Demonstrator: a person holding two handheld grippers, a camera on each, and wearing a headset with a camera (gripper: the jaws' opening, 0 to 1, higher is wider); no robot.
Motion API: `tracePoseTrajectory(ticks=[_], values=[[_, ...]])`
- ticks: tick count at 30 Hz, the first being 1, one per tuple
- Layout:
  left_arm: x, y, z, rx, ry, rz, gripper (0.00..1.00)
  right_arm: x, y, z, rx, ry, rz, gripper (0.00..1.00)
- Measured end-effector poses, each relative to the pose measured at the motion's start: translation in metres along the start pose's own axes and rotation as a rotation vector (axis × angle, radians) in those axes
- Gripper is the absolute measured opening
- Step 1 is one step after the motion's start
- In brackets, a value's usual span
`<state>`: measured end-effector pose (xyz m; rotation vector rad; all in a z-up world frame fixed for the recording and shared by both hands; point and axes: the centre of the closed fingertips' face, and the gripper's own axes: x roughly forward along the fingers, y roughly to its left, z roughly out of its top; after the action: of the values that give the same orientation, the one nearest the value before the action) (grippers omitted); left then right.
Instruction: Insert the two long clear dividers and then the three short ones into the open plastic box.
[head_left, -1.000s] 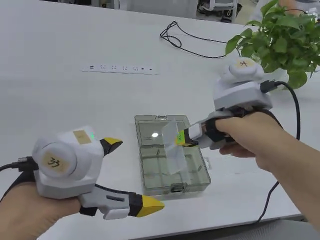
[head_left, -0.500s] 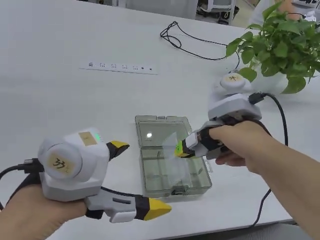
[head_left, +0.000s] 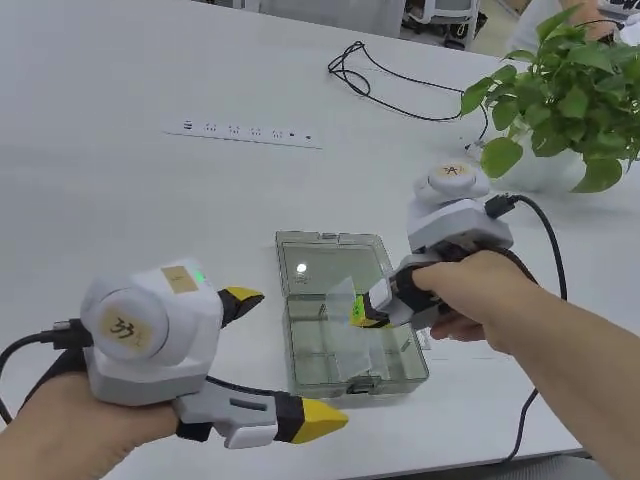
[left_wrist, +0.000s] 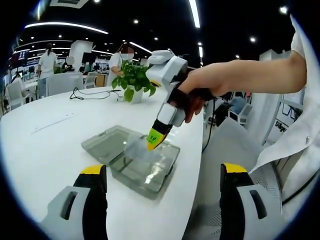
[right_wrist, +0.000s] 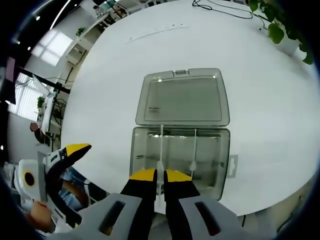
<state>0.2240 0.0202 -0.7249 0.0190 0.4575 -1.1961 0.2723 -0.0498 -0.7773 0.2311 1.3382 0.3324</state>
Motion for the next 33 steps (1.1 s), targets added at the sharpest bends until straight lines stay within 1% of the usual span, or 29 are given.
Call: tracePoseTrajectory(ticks=[3,5,8,13,21,26,30,33], values=[[0.000,0.001,0.001,-0.007,-0.004,0.001,0.96,-0.002,0.001,0.001,0.002,0.005,0.002,0.06],[0.001,0.001,0.001,-0.009,-0.005,0.001,0.96,-0.001,-0.001,0.002,-0.006,0.011,-0.011,0.06],[0.002,0.000,0.001,-0.009,-0.005,-0.004,0.95,0.003,0.000,-0.001,-0.007,0.029,-0.011,0.06],[0.002,0.000,0.000,-0.013,0.000,-0.005,0.95,0.005,-0.002,0.001,-0.025,0.016,-0.026,0.06],[0.003,0.001,-0.001,-0.021,0.003,-0.005,0.95,0.008,-0.002,0.002,-0.043,0.005,-0.029,0.06],[0.004,0.000,-0.001,-0.025,0.003,-0.007,0.95,0.009,-0.001,0.003,-0.068,-0.003,-0.041,0.06],[0.004,0.001,-0.001,-0.026,0.002,-0.007,0.95,0.009,0.001,0.003,-0.108,-0.010,-0.055,0.06],[0.004,0.001,-0.001,-0.025,0.006,-0.008,0.95,0.010,0.001,0.003,-0.111,-0.014,-0.056,0.06]])
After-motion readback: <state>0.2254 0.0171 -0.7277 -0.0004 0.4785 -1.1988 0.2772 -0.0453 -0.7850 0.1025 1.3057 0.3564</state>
